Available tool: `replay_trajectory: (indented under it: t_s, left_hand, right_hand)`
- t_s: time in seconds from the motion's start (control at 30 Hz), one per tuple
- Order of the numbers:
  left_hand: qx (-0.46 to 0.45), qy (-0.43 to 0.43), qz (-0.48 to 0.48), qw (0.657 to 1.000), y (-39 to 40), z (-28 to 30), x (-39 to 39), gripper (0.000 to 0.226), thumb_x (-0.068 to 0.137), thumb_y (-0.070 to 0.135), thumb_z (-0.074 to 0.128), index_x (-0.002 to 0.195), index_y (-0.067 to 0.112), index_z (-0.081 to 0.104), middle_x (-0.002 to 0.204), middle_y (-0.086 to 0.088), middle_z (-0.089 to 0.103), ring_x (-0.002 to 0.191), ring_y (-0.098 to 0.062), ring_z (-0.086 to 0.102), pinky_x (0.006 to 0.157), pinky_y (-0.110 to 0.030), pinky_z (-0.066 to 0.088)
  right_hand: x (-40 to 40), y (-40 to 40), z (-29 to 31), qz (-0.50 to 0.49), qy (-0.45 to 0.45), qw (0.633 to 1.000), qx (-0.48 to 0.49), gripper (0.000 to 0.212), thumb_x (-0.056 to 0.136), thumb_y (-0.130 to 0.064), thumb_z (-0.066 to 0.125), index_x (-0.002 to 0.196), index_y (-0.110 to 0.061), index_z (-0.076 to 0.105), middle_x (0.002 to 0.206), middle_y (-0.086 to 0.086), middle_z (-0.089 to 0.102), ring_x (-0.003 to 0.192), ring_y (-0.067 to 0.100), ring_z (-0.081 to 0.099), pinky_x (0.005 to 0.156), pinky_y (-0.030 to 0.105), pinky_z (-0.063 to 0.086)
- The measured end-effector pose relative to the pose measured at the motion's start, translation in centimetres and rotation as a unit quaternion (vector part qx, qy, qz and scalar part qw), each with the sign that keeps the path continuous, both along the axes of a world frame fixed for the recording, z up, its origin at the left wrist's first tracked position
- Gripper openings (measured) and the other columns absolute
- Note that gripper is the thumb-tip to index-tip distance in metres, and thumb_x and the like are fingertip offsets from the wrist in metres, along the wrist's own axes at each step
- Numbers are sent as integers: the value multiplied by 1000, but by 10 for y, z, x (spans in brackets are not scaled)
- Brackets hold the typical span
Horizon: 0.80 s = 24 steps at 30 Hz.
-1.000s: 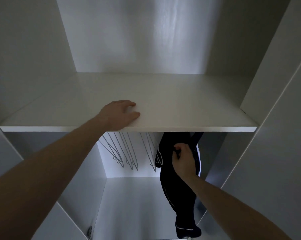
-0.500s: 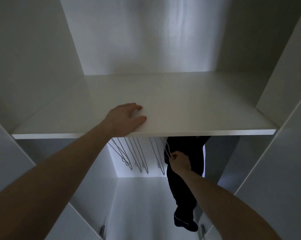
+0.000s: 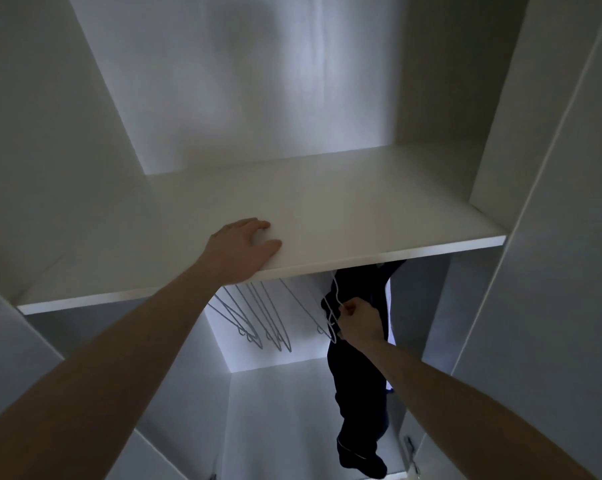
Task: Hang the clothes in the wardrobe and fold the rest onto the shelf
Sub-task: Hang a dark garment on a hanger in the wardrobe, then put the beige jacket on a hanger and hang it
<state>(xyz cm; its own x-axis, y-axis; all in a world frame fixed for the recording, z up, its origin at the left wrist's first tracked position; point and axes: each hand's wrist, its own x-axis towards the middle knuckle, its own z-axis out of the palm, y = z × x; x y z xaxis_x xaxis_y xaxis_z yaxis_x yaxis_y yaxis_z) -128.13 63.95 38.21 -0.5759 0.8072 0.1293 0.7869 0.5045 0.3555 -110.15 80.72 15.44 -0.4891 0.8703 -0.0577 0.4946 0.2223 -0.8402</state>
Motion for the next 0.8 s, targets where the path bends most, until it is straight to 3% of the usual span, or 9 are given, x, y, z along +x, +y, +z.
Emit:
replay_trajectory:
  t_s: [0.17,0.27,0.37,0.43,0.53,0.63,0.7,0.8]
  left_hand:
    - [25,-21,9,999,2,-2,-3,80,79,73,44,146,31,52,159,4,43,147,-20,38,123,-36,25]
    - [33,-31,-43,998,-5,0,2,69,87,67,55,143,26,56,154,1,49,140,-23,46,119,-37,32]
    - [78,-54,-44,994,-7,-3,1,73,77,69,49,134,25,63,147,0,56,133,-24,52,113,-37,38]
    - [127,-38,-77,988,-15,-4,-2,62,79,64,55,126,25,67,141,1,60,129,-24,55,111,-36,40]
    - [253,25,-155,955,-26,-7,10,35,83,46,66,110,25,72,129,3,67,119,-23,60,106,-35,44]
    - [363,9,-208,908,-48,-22,47,14,86,24,69,100,22,73,118,6,70,109,-19,61,99,-34,46]
    - [367,-30,-245,897,-66,-41,83,12,87,14,70,97,19,73,115,6,70,109,-17,61,98,-29,44]
    - [298,-102,-306,898,-94,-82,128,17,87,7,73,99,19,73,116,9,67,110,-7,60,96,-12,41]
  right_hand:
    - [33,-16,-13,-2,-31,999,12,11,92,-18,56,90,-22,66,73,-1,71,68,21,72,69,44,62]
    - [68,-50,-17,-69,-33,997,-18,12,89,-26,53,83,-27,63,71,0,70,67,21,72,68,45,63]
    - [94,-76,-7,-79,-37,995,-44,19,89,-30,49,78,-24,63,68,2,71,62,23,72,62,48,63]
    - [111,-112,12,-114,-29,993,-33,20,93,-23,51,79,-21,64,68,3,71,60,23,72,60,46,63]
    - [146,-158,20,-155,-25,987,-16,15,96,-15,56,85,-17,66,74,4,72,60,21,71,61,44,63]
    - [180,-204,30,-187,-36,982,-11,13,98,-16,56,92,-18,68,77,0,73,54,17,70,56,37,62]
    - [204,-235,38,-206,-41,978,-15,14,100,-19,56,94,-21,68,79,-2,73,54,16,70,53,33,60]
    - [247,-282,48,-226,-62,972,1,12,103,-24,57,96,-27,67,80,-7,71,60,10,69,59,30,59]
